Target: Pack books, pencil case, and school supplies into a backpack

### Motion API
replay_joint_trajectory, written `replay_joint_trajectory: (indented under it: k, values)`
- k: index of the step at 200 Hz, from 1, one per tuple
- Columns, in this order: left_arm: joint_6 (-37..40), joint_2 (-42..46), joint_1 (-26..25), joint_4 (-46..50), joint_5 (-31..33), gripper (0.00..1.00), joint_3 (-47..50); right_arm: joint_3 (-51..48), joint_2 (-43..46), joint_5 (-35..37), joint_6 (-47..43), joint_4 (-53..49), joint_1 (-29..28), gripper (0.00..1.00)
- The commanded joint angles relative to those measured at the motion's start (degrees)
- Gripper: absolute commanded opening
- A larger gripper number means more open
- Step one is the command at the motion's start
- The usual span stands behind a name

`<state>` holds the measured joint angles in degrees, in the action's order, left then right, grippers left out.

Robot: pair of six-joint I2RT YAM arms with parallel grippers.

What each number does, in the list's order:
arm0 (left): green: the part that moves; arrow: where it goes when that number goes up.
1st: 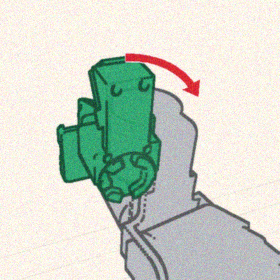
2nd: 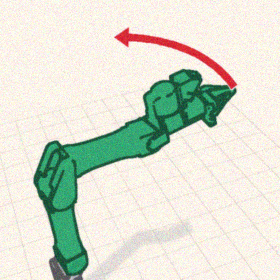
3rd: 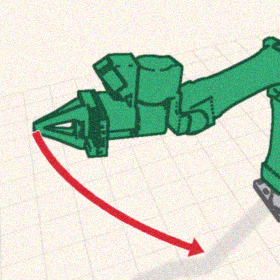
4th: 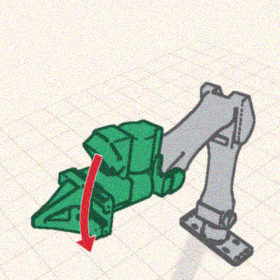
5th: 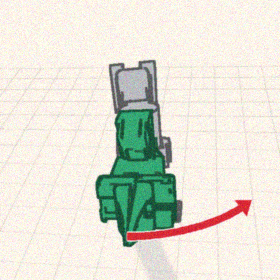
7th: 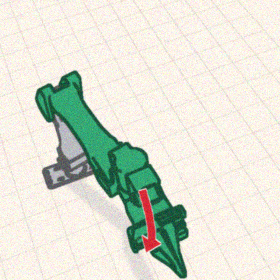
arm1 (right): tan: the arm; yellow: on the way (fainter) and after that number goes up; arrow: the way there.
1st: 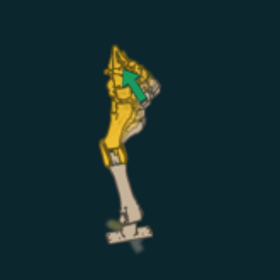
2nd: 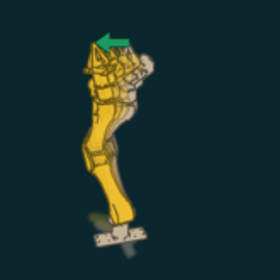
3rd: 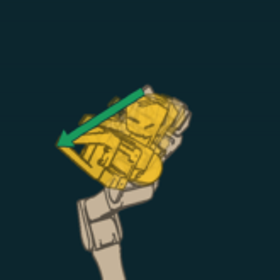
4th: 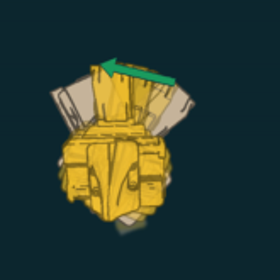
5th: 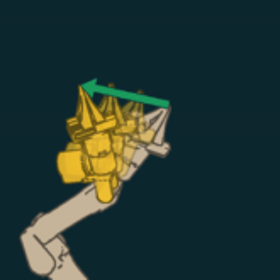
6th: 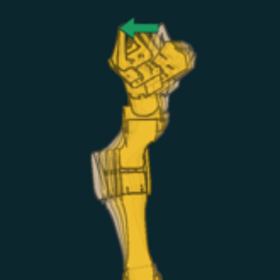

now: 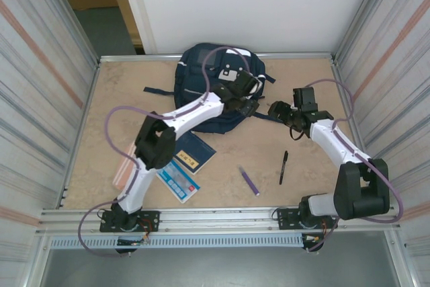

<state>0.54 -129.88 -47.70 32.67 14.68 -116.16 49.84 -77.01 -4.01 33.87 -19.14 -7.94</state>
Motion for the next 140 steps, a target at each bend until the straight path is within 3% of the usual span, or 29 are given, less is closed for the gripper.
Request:
replay_joint_trajectory:
  k: [1, 40, 62, 72, 99, 114, 140]
  values:
    - [4.9, -4.0, 0.7, 6.7, 12.8, 0.78, -5.9, -1.9, 2.0, 0.5, -1.4, -2.0, 0.9, 0.82]
    - [1.6, -8.0, 1.4, 7.2, 10.3, 0.81, -8.4, -2.8, 1.9, -0.9, -2.0, -1.5, 1.3, 0.82]
    - [-1.1, -9.4, 2.4, 7.5, 8.5, 0.77, -8.4, -2.6, 1.4, -2.5, -2.2, -1.1, 1.3, 0.82]
    - [-1.6, -9.7, 2.9, 7.4, 7.9, 0.68, -8.4, -2.5, 1.0, -3.5, -2.3, -0.9, 1.3, 0.82]
    - [0.2, -9.7, 3.3, 8.6, 3.1, 0.18, -9.0, -2.2, -0.4, -5.8, -2.9, -0.3, 1.2, 0.81]
    - [2.5, -7.6, 2.7, 9.3, 0.5, 0.01, -8.9, -1.3, -1.8, -7.0, -4.2, -0.8, 1.2, 0.81]
    - [8.2, -1.4, 1.6, 5.5, 2.9, 0.00, -4.2, 1.5, -4.4, -8.9, -10.5, -2.6, 1.0, 0.82]
